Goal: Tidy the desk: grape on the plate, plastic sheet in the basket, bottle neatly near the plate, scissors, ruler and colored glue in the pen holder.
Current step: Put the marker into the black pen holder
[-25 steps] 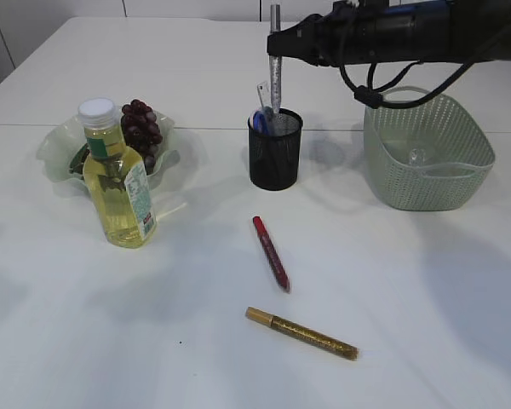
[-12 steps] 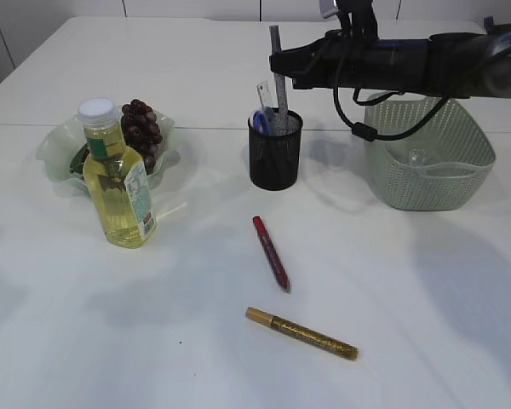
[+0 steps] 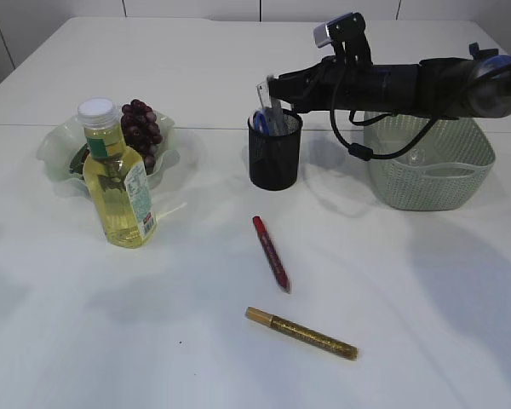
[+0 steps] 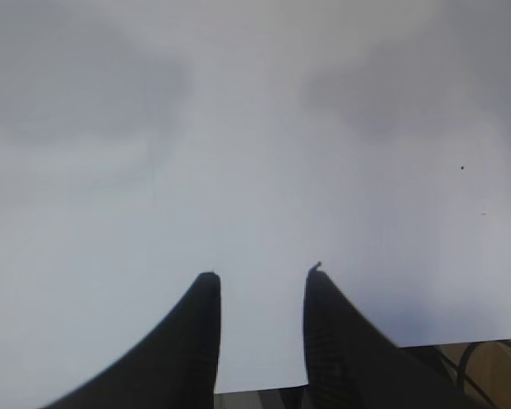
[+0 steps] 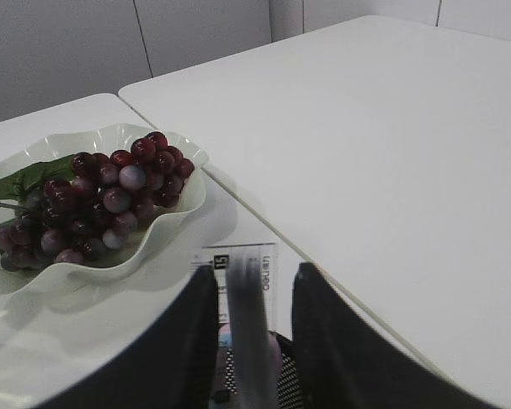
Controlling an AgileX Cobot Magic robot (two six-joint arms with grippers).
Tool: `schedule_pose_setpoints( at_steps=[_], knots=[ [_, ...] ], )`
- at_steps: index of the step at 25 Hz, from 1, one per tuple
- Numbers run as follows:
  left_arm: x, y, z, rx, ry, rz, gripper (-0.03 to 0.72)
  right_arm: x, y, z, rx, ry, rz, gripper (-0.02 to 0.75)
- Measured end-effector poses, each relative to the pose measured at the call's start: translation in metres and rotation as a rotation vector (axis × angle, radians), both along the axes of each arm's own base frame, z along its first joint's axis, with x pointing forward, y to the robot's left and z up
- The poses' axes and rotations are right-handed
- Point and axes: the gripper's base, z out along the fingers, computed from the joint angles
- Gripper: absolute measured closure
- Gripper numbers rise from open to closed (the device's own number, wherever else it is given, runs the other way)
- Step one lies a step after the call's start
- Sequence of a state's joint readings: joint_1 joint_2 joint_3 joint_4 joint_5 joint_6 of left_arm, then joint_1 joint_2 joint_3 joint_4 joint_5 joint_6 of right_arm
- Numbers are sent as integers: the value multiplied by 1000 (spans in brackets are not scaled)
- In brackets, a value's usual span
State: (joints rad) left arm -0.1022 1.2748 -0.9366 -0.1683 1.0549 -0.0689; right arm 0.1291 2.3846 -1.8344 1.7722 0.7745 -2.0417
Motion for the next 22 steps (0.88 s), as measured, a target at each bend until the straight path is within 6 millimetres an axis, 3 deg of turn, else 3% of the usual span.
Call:
schedule_pose_setpoints(
  at_steps=[4, 11, 15, 22],
  knots=[
    [0, 0, 0, -2, -3, 1, 442, 0, 0, 0, 2, -1, -1, 398],
    [1, 0, 0, -3, -14, 3, 442, 1, -1, 4, 121, 153, -63, 370],
    [2, 0, 1, -3, -23, 4, 442, -3, -7, 34, 153, 277, -153, 371],
    [5, 0, 1, -5, -55, 10, 442, -43, -16, 106, -49, 417, -173, 372]
  ],
)
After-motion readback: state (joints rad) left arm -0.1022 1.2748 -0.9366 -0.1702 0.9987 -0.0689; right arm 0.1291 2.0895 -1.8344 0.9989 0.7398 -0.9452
